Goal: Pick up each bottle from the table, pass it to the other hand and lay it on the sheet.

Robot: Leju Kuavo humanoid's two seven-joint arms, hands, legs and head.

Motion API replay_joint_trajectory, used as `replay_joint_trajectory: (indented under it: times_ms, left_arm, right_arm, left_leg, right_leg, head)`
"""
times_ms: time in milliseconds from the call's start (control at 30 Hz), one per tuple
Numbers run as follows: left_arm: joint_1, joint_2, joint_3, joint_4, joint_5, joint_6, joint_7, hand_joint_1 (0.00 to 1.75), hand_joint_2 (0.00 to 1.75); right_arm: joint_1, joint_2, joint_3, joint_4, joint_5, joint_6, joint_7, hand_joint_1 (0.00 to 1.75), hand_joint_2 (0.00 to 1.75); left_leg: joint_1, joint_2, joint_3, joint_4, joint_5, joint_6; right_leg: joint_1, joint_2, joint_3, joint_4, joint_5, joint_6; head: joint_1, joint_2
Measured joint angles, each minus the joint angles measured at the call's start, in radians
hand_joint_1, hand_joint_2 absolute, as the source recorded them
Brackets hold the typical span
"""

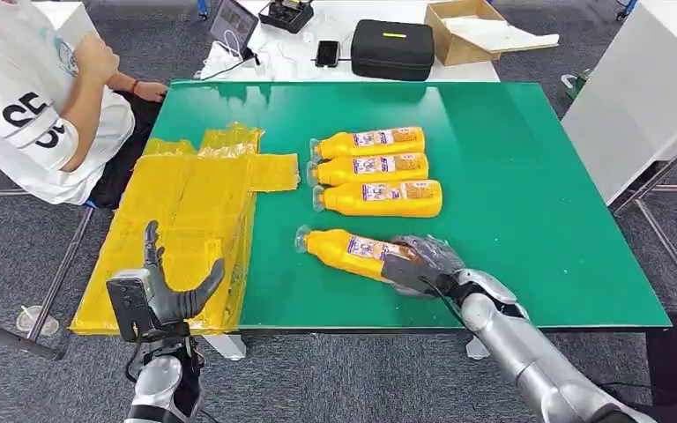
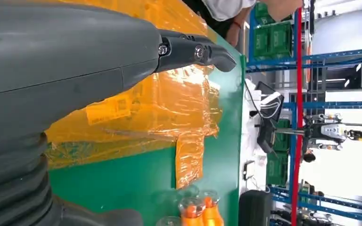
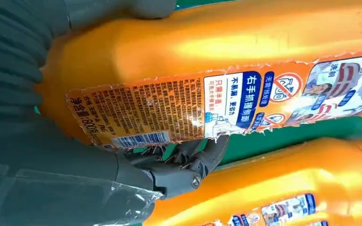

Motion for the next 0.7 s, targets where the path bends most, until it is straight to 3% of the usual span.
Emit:
replay_joint_trajectory:
  times_ms: [200, 367, 467, 567, 700]
  left_arm:
    - [0.024, 0.0, 0.001, -0.011, 0.035, -0.026, -0.003, 0.0, 1.75]
    - [0.043, -0.002, 0.002, -0.039, 0.169, -0.131, 0.027, 0.0, 1.75]
    - [0.04, -0.002, 0.0, -0.052, 0.247, -0.21, 0.057, 0.0, 1.75]
    - [0.032, 0.001, -0.007, -0.062, 0.318, -0.295, 0.089, 0.0, 1.75]
    - [0.025, 0.013, -0.029, -0.075, 0.419, -0.453, 0.128, 0.0, 1.75]
  right_arm:
    - [0.159, 0.07, -0.126, -0.173, 0.005, -0.208, -0.142, 1.75, 1.75]
    - [0.255, 0.206, -0.261, -0.353, -0.025, -0.515, -0.336, 1.75, 1.75]
    - [0.29, 0.273, -0.323, -0.425, -0.042, -0.624, -0.418, 1.75, 1.75]
    - [0.318, 0.321, -0.371, -0.451, -0.086, -0.662, -0.48, 1.75, 1.75]
    - [0.342, 0.363, -0.409, -0.443, -0.125, -0.629, -0.531, 1.75, 1.75]
  left_leg:
    - [0.0, -0.001, -0.008, 0.0, 0.0, 0.0]
    - [0.001, -0.003, -0.011, 0.0, 0.001, -0.001]
    - [0.0, -0.003, -0.011, 0.0, 0.001, 0.0]
    - [0.0, -0.003, -0.011, 0.0, 0.001, 0.0]
    - [0.0, -0.004, -0.011, 0.0, 0.001, 0.0]
  right_leg:
    - [0.0, -0.001, -0.007, 0.001, 0.0, 0.0]
    - [0.001, -0.002, -0.009, 0.001, -0.002, 0.002]
    - [0.0, -0.002, -0.009, 0.001, -0.002, 0.002]
    - [0.0, -0.002, -0.009, 0.001, -0.002, 0.002]
    - [-0.001, -0.002, -0.009, 0.001, -0.002, 0.002]
  head:
    - [0.0, 0.0]
    - [0.0, 0.0]
    - [0.0, 0.0]
    - [0.0, 0.0]
    - [0.0, 0.0]
